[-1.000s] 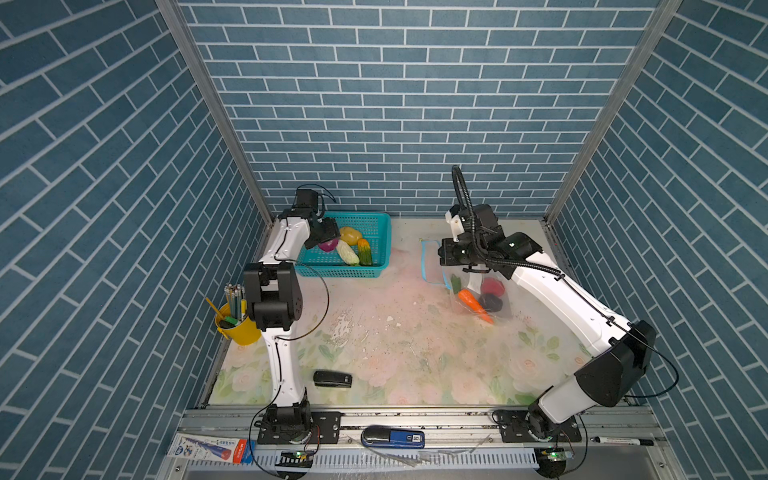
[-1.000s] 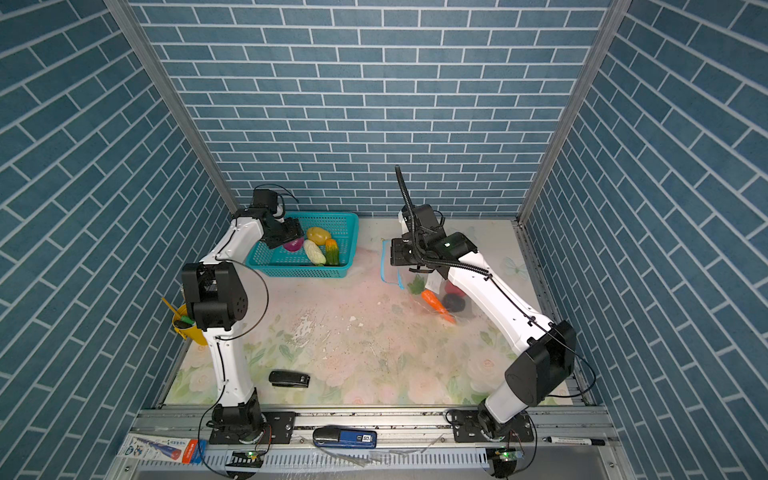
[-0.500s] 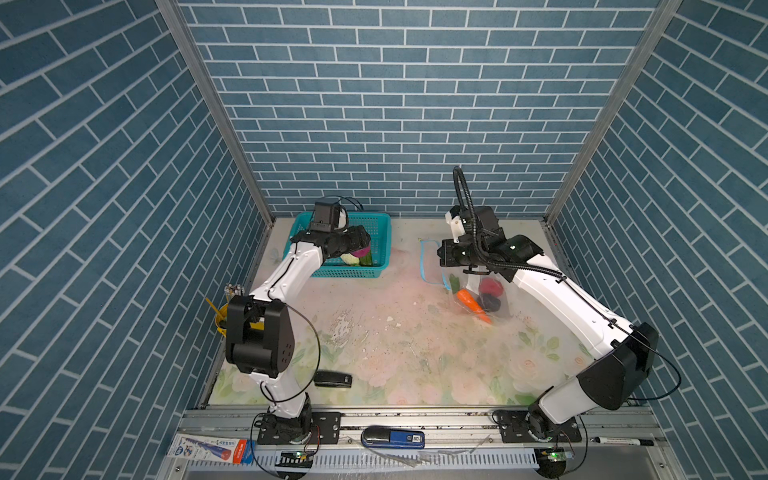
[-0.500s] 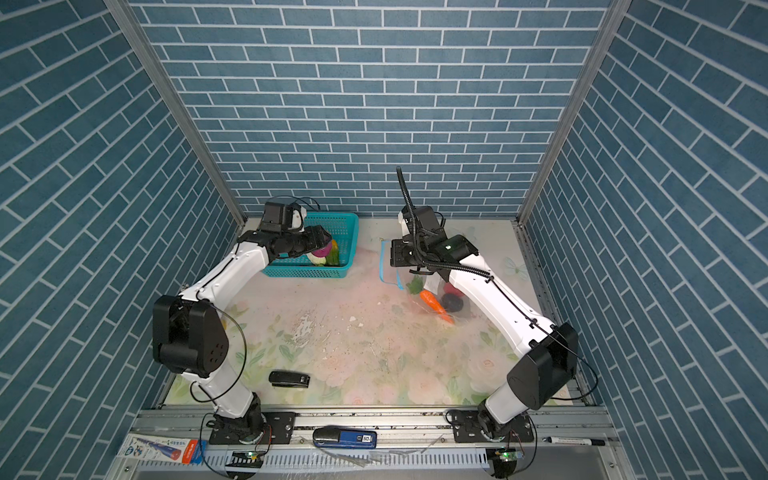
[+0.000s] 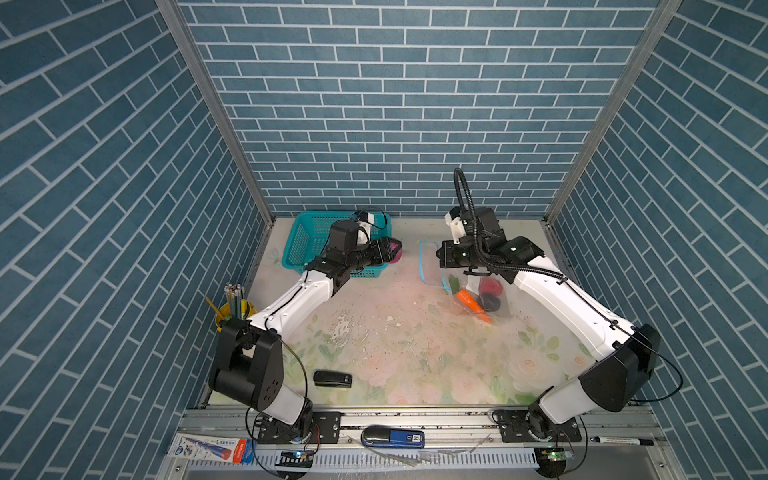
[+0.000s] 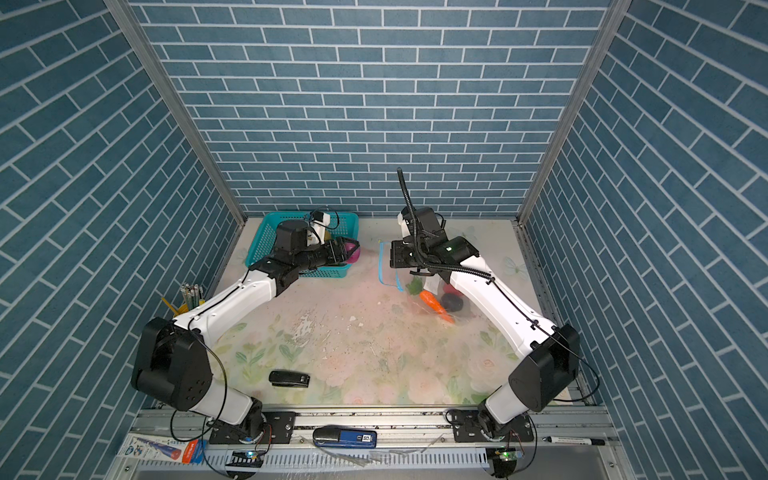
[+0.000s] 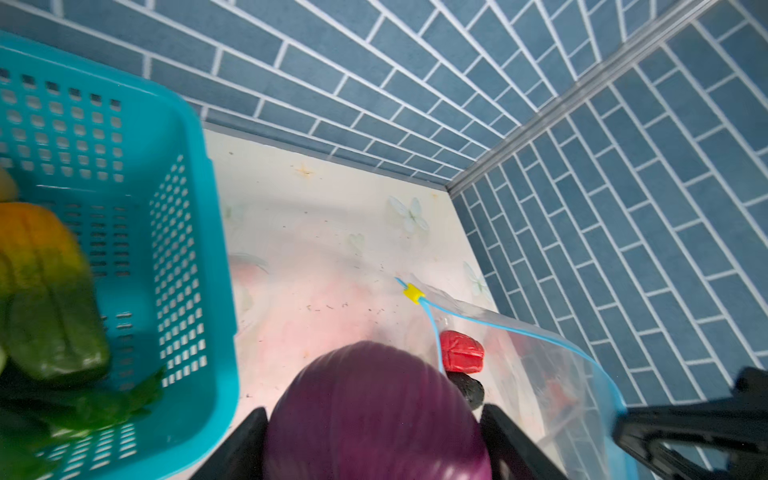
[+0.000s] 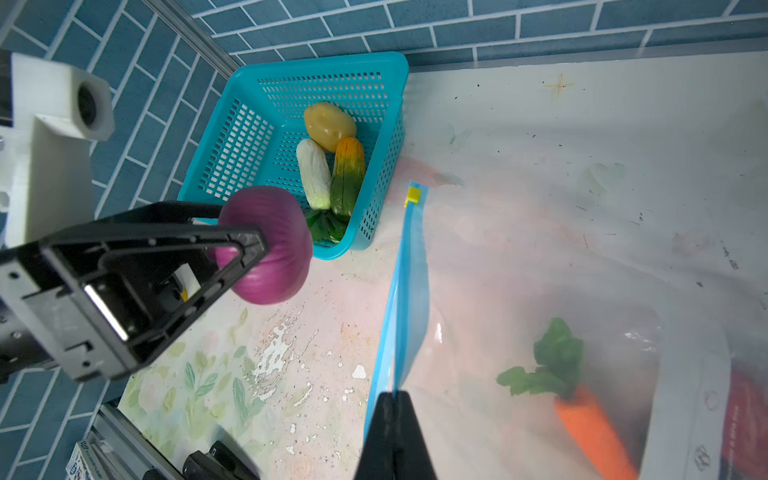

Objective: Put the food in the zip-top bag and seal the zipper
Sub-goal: 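Carry the onion with the left gripper over the bag mouth near the right gripper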

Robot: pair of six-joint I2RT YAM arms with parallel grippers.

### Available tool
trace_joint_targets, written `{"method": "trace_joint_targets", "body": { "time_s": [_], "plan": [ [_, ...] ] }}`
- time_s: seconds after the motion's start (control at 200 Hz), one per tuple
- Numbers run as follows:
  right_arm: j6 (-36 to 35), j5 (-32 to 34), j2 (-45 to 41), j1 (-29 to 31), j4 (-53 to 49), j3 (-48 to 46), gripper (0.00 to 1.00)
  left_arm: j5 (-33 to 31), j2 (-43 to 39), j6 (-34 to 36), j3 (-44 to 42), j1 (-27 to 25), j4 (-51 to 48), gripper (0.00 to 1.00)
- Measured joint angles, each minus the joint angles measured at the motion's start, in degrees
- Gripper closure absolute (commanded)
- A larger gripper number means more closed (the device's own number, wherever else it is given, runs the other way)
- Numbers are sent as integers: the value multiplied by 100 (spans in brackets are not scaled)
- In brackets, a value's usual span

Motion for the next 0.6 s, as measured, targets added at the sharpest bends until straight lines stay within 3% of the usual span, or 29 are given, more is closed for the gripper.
{"method": "trace_joint_targets", "body": {
  "time_s": [0.6],
  "plan": [
    [11,-24,0,-2,133,-66,100,197,-173,-111,-778,-710,1917,56]
  ]
}}
